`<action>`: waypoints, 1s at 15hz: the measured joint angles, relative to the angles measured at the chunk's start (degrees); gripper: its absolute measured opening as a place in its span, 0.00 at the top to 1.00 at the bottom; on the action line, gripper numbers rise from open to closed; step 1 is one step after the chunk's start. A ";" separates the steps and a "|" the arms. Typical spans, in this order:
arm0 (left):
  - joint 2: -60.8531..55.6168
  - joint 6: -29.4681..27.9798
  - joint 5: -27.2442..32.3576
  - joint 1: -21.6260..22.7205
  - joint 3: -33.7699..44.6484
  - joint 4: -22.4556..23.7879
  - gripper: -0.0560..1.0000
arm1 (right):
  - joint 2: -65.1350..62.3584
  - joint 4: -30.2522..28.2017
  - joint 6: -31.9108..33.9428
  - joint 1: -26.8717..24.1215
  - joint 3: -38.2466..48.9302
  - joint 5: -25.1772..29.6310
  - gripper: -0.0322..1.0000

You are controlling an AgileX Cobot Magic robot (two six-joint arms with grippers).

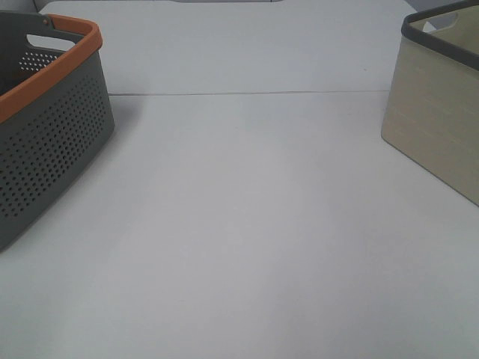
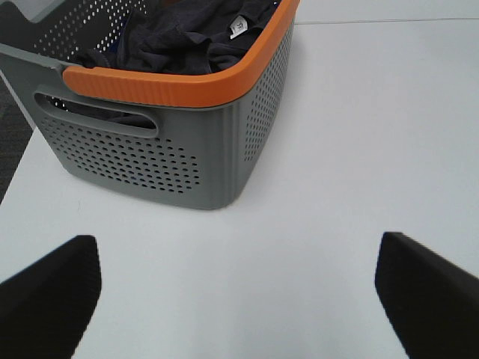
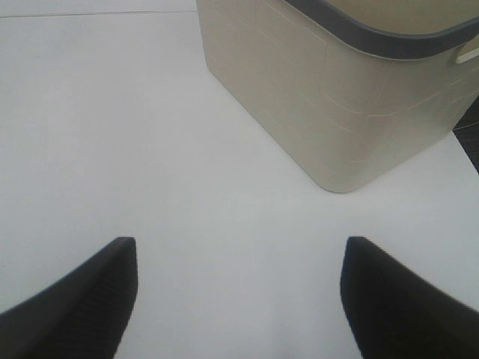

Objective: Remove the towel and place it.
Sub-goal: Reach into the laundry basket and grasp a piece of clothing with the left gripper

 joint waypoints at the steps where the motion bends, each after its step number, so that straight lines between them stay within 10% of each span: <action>1: 0.00 0.00 0.00 0.00 0.00 0.00 0.06 | 0.00 0.00 0.00 0.00 0.00 0.00 0.32; 15: 0.00 0.00 0.00 0.00 0.00 0.00 0.06 | 0.00 0.00 0.00 0.00 0.00 0.00 0.32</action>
